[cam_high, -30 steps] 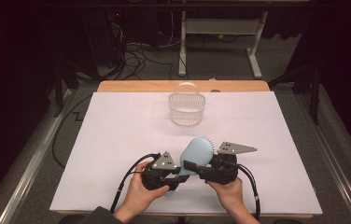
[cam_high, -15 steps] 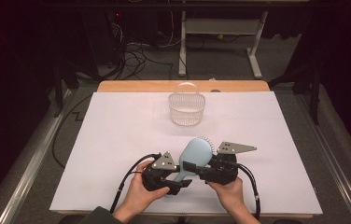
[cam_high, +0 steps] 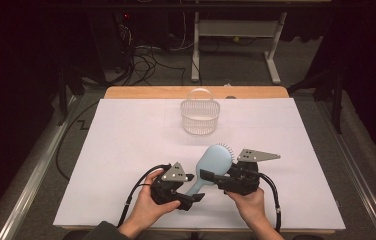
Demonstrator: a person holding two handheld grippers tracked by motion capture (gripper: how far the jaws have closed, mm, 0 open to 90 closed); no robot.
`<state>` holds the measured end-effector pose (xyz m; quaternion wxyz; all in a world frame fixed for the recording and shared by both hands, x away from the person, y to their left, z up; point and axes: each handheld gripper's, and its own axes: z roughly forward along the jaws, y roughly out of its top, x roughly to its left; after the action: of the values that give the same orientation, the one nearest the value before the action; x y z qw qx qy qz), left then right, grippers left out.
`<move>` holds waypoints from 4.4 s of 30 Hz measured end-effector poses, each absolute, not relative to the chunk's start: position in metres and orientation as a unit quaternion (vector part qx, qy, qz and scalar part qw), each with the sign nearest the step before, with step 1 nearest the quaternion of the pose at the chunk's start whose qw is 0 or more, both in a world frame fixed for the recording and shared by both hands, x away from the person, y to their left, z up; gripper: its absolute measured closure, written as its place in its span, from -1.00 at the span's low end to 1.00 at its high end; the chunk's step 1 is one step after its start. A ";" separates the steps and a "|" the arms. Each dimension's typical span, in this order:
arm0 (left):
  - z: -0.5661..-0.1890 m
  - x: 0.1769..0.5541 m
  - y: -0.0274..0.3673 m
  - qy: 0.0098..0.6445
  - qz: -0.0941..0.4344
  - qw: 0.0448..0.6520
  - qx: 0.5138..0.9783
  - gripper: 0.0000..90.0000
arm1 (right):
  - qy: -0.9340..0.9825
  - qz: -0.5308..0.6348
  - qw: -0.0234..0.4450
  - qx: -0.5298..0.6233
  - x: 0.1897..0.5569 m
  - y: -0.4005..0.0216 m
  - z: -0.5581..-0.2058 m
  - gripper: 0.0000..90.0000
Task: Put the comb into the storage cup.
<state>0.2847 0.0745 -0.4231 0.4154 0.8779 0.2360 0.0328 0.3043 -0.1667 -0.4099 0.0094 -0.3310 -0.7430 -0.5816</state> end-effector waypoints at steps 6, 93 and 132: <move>-0.423 0.285 0.081 0.244 0.043 0.422 0.872 -0.28 | -0.743 -0.579 0.001 -0.336 0.308 -0.172 -0.407 0.23; -0.448 0.293 0.229 0.437 0.175 0.432 0.769 -0.61 | -0.708 -0.566 -0.090 -0.413 0.341 -0.250 -0.372 0.20; -0.450 0.302 0.246 0.446 0.193 0.438 0.756 -0.56 | -0.698 -0.556 -0.123 -0.434 0.385 -0.252 -0.340 0.19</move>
<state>0.3024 0.2464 -0.4502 0.4376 0.7564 0.4463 0.1928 0.3848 -0.2521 -0.3396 -0.1227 -0.4343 -0.6983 -0.5556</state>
